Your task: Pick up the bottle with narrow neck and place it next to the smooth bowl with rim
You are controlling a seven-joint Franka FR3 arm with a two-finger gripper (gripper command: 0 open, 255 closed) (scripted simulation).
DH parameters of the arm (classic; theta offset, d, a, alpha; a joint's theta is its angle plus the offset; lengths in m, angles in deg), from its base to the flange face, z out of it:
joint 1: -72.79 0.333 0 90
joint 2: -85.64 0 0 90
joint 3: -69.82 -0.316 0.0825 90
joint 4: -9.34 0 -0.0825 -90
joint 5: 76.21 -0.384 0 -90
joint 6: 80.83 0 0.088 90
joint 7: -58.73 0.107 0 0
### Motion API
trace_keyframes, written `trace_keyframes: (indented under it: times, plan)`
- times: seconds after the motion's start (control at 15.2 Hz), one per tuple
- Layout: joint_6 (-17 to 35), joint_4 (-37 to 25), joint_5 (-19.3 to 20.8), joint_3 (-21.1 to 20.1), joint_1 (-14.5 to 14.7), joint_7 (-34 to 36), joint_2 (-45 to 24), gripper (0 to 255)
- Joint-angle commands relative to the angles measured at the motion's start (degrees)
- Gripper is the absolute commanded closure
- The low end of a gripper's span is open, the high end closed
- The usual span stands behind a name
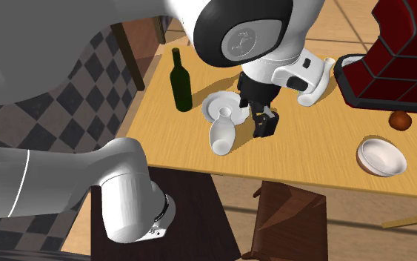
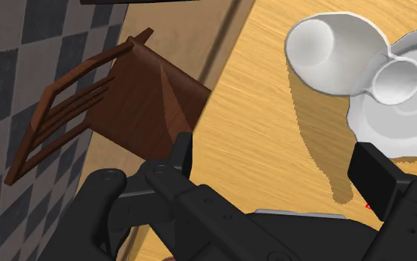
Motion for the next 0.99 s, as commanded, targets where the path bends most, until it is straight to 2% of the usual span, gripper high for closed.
trace_keyframes:
  times: [0.0, 0.53, 0.86, 0.92]
  plan:
    - [0.0, 0.0, 0.0, 0.0, 0.0, 0.0, 0.0, 0]
    - [10.5, 9.8, -4.4, -11.1, 3.7, 10.6, 2.1, 0]
    - [17.9, 13.2, -7.0, -19.0, 6.0, 17.8, -0.3, 0]
    - [17.9, 13.3, -7.0, -19.0, 6.0, 17.8, -0.3, 0]
